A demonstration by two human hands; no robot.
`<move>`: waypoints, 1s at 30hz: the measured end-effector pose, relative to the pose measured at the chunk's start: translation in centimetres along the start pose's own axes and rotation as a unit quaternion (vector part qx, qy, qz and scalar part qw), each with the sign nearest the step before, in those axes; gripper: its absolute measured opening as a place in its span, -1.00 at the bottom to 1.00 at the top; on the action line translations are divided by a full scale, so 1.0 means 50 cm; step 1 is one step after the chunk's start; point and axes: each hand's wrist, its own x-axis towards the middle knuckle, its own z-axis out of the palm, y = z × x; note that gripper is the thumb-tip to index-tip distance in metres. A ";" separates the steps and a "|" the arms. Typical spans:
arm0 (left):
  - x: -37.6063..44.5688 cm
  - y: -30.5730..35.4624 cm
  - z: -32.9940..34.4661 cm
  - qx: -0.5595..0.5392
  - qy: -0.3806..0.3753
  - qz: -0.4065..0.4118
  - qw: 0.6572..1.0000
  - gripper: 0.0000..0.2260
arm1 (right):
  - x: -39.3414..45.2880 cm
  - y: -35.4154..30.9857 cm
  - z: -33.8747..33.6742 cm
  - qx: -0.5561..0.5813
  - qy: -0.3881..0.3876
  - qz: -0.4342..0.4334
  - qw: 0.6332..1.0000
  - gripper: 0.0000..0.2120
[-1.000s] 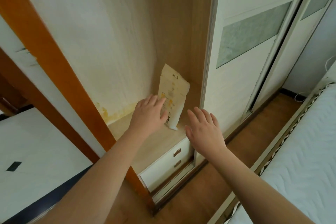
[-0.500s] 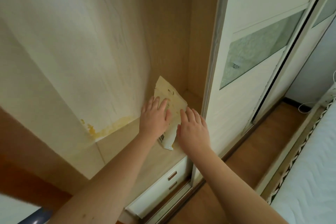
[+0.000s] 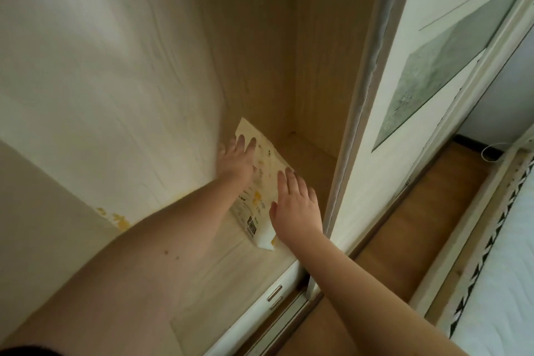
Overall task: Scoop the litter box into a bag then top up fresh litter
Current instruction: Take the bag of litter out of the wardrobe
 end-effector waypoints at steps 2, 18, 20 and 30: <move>0.041 -0.019 0.003 0.017 -0.003 0.017 1.000 -0.33 | 0.031 0.001 0.014 -0.010 -0.017 0.009 1.000 -0.36; 0.176 -0.022 0.054 0.078 -0.006 0.212 0.974 -0.30 | 0.245 0.015 0.099 0.005 -0.079 0.149 0.986 -0.35; 0.171 -0.024 0.065 0.087 -0.001 0.214 0.973 -0.37 | 0.238 0.013 0.103 -0.013 -0.081 0.139 0.987 -0.41; 0.165 -0.070 0.033 0.152 -0.060 0.257 0.953 -0.25 | 0.166 -0.007 0.104 -0.003 -0.105 0.094 0.990 -0.71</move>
